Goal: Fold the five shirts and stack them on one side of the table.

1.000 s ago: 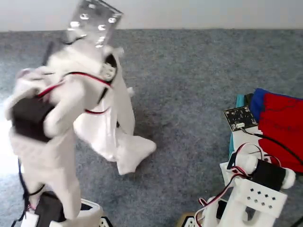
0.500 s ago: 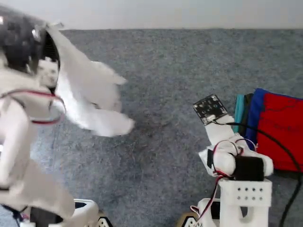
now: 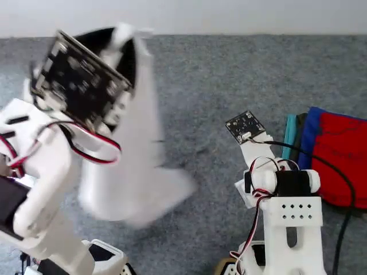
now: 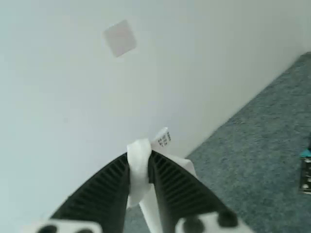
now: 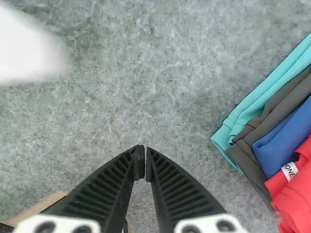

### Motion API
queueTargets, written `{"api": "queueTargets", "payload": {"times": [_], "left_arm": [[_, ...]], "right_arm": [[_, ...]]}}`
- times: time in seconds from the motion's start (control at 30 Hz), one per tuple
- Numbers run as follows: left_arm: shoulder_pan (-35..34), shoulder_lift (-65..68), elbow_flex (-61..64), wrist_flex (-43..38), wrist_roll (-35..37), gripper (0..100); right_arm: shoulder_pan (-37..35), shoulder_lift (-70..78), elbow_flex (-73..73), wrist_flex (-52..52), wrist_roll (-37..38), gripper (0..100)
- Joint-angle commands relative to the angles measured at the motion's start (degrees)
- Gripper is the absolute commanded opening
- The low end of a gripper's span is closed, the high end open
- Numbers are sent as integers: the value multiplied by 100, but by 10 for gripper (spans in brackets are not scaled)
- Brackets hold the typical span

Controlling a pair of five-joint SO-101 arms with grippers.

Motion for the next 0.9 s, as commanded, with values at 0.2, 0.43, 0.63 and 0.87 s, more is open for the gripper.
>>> {"api": "queueTargets", "payload": {"times": [0.2, 0.43, 0.63, 0.87], "left_arm": [[-571, -580, 620, 897, -70, 13], [-1574, -1741, 4022, 870, -949, 13], [-2259, -2505, 6457, 862, -1697, 13], [-3349, -2848, 8075, 862, -2189, 13]], "right_arm": [[-22, 66, -229, -92, -44, 9], [-31, 75, -229, -690, 105, 9], [-66, 163, -229, -1552, 273, 9], [-145, 1464, -765, -1938, 448, 9]]}}
